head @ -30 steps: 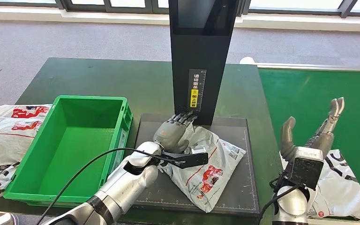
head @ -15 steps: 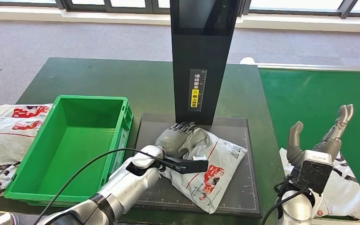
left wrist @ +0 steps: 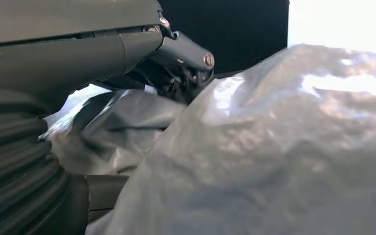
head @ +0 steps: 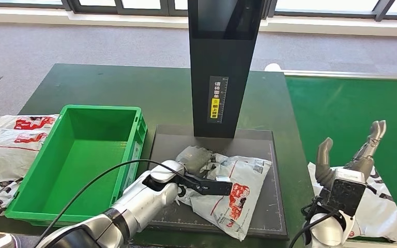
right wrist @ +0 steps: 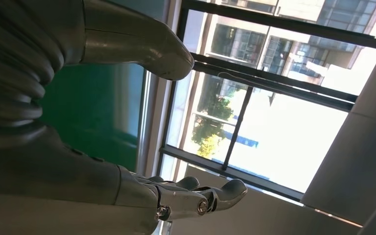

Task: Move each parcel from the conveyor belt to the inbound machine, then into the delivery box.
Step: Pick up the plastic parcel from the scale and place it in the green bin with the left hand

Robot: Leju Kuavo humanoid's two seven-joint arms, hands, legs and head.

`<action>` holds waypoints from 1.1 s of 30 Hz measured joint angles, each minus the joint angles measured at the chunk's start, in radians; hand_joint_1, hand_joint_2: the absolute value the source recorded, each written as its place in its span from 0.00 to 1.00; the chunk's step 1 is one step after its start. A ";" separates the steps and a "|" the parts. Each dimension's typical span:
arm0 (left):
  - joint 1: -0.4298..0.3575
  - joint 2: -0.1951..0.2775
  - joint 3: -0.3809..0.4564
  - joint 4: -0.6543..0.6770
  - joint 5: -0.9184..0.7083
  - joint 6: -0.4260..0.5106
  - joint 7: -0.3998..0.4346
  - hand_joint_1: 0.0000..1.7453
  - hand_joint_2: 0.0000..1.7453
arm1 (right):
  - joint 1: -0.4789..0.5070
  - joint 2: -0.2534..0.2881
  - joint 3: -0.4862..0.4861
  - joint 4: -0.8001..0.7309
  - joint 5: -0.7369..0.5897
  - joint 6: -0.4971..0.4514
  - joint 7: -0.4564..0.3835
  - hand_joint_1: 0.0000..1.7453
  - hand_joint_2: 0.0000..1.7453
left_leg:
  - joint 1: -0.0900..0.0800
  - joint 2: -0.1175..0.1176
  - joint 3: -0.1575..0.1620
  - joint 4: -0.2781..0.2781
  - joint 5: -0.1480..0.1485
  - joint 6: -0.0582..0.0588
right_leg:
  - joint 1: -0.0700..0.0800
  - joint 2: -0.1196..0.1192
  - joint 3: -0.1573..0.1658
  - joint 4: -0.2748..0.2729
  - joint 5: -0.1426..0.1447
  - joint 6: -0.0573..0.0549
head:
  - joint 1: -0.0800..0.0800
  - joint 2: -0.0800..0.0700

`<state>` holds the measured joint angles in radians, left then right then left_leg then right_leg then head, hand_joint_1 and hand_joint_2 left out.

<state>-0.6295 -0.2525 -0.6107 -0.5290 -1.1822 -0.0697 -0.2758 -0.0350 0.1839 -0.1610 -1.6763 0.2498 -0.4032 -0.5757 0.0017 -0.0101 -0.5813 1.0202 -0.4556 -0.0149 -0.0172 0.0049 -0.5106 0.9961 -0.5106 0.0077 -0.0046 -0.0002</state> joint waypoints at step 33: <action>0.243 0.046 0.550 -0.947 -0.248 0.772 0.018 1.00 1.00 | 0.076 0.013 0.002 -0.058 -0.015 -0.008 -0.004 0.00 1.00 | 0.001 0.000 -0.004 -0.001 0.001 0.000 | 0.001 0.000 -0.004 0.001 0.000 0.000 | 0.000 0.000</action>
<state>-0.3865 -0.2062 -0.0610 -1.4764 -1.4298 0.7023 -0.2575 0.0409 0.1972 -0.1593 -1.7338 0.2346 -0.4116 -0.5795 0.0024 -0.0103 -0.5855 1.0194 -0.4544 -0.0150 -0.0166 0.0051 -0.5150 0.9968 -0.5108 0.0074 -0.0046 -0.0001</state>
